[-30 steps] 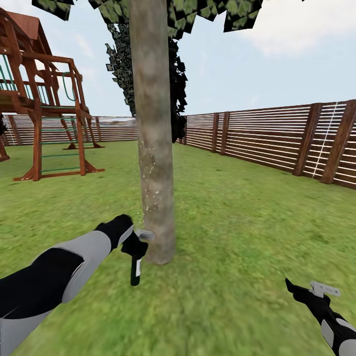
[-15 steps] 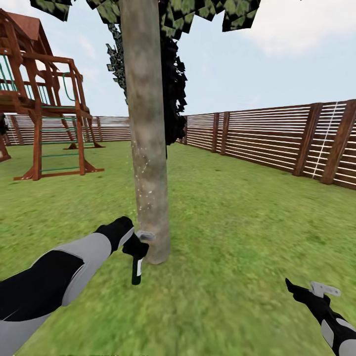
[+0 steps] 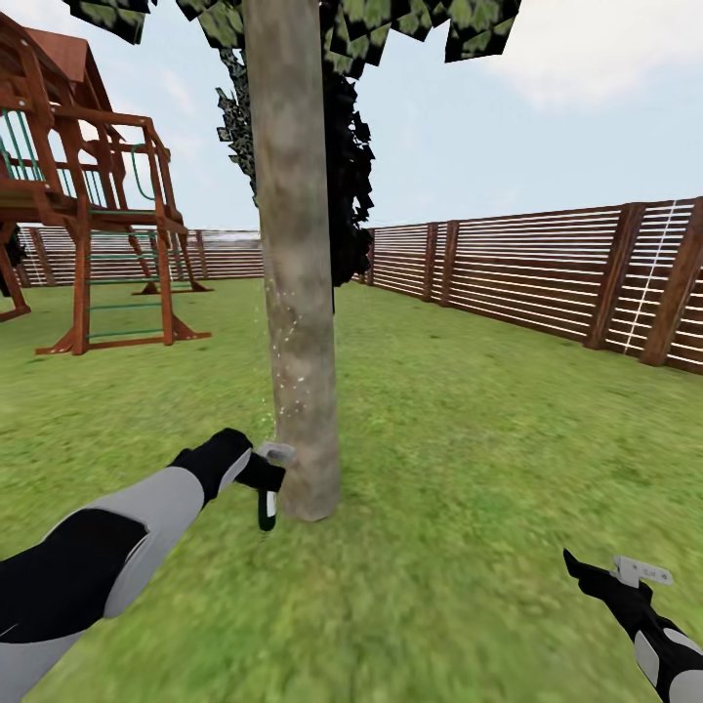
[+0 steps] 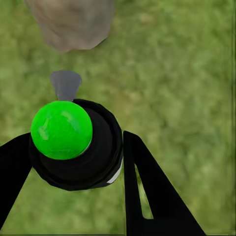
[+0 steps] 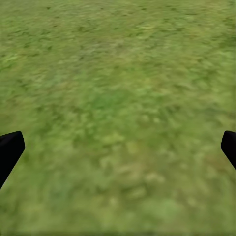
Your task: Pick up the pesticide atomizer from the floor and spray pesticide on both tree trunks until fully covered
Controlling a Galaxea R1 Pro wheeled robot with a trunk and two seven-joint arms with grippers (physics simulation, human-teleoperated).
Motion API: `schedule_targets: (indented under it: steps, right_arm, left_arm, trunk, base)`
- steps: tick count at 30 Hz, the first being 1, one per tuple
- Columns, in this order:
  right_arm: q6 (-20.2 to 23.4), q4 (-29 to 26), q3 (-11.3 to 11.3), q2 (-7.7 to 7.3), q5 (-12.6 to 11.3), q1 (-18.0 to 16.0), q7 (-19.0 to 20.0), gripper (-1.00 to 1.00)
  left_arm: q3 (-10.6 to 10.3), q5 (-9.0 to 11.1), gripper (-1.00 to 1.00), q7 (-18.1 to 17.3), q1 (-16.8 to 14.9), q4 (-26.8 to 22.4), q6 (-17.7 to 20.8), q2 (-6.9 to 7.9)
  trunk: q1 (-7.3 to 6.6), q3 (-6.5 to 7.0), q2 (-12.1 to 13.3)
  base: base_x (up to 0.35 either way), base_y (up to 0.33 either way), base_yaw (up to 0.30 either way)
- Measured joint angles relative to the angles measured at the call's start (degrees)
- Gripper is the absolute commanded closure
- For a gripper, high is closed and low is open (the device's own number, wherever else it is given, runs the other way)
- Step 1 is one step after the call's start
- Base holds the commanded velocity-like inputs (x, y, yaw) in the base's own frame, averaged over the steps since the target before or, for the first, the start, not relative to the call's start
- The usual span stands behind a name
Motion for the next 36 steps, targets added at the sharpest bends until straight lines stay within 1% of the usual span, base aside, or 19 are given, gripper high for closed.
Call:
schedule_targets:
  steps: [1,3,4,5,6,8,11,13,15,19,24,26,28,33,34,36]
  right_arm:
    - [0.0,0.0,0.0,0.0,0.0,0.0,0.0,-1.0]
    - [0.0,0.0,0.0,0.0,0.0,0.0,0.0,-1.0]
    - [0.0,0.0,0.0,0.0,0.0,0.0,0.0,-1.0]
    - [0.0,0.0,0.0,0.0,0.0,0.0,0.0,-1.0]
    - [0.0,0.0,0.0,0.0,0.0,0.0,0.0,-1.0]
    - [0.0,0.0,0.0,0.0,0.0,0.0,0.0,-1.0]
    - [0.0,0.0,0.0,0.0,0.0,0.0,0.0,-1.0]
    - [0.0,0.0,0.0,0.0,0.0,0.0,0.0,-1.0]
    - [0.0,0.0,0.0,0.0,0.0,0.0,0.0,-1.0]
    - [0.0,0.0,0.0,0.0,0.0,0.0,0.0,-1.0]
    - [0.0,0.0,0.0,0.0,0.0,0.0,0.0,-1.0]
    - [0.0,0.0,0.0,0.0,0.0,0.0,0.0,-1.0]
    - [0.0,0.0,0.0,0.0,0.0,0.0,0.0,-1.0]
    - [0.0,0.0,0.0,0.0,0.0,0.0,0.0,-1.0]
    - [0.0,0.0,0.0,0.0,0.0,0.0,0.0,-1.0]
    - [0.0,0.0,0.0,0.0,0.0,0.0,0.0,-1.0]
  left_arm:
    - [-0.05,0.01,1.0,-0.06,0.0,-2.0,2.65,0.0]
    - [-0.06,0.03,1.0,-0.15,-0.01,-7.85,9.34,-0.01]
    - [-0.1,-0.02,1.0,-0.16,0.0,-9.55,11.14,-0.01]
    - [-0.1,-0.01,1.0,-0.18,-0.04,-11.54,13.88,-0.03]
    - [-0.13,0.0,1.0,-0.21,-0.15,-12.69,15.97,-0.12]
    - [-0.2,-0.05,1.0,-0.36,-0.33,-13.59,17.71,-0.29]
    - [-0.21,-0.06,1.0,-1.56,-0.73,-13.87,18.34,-0.35]
    - [-0.2,-0.07,1.0,-2.62,-1.58,-13.9,18.43,-0.36]
    - [-0.19,-0.08,1.0,-3.57,-3.39,-13.9,18.52,-0.29]
    - [-0.19,-0.01,1.0,-4.31,-7.05,-13.77,18.73,-0.27]
    - [-0.22,0.12,1.0,-8.68,-11.5,-13.58,18.96,-0.27]
    - [-0.27,0.0,1.0,-9.31,-12.95,-13.29,18.96,-0.27]
    - [-0.29,-0.09,1.0,-9.66,-15.0,-12.12,19.0,-0.27]
    - [-0.29,-0.01,1.0,-10.24,-20.59,-6.24,19.05,-0.27]
    - [-0.13,0.43,1.0,-13.25,-21.69,-5.69,19.15,-0.23]
    - [-0.27,-0.02,1.0,-15.82,-23.02,-5.53,19.06,-0.14]
  trunk:
    - [0.0,0.0,0.0]
    - [0.0,0.0,0.0]
    - [0.0,0.0,0.0]
    - [0.0,0.0,0.0]
    - [0.0,0.0,0.0]
    - [0.0,-0.01,0.0]
    - [0.0,-0.01,0.0]
    - [0.0,0.0,0.0]
    - [0.0,0.0,0.0]
    - [0.0,0.0,0.0]
    - [0.0,0.0,0.0]
    - [0.0,0.0,0.0]
    - [0.0,0.0,0.0]
    - [0.0,0.0,0.0]
    - [0.0,0.0,0.0]
    - [0.0,0.0,0.0]
  base:
    - [0.0,0.0,0.0]
    - [0.0,0.0,0.0]
    - [0.0,0.0,0.0]
    - [0.0,0.0,0.0]
    - [0.0,0.0,0.0]
    - [0.0,0.0,0.0]
    - [0.0,0.0,0.0]
    - [0.0,0.0,0.0]
    - [0.0,0.0,0.0]
    - [0.0,0.0,0.0]
    - [0.0,0.0,0.0]
    - [0.0,0.0,0.0]
    - [0.0,0.0,0.0]
    - [0.0,0.0,0.0]
    - [0.0,0.0,0.0]
    - [0.0,0.0,0.0]
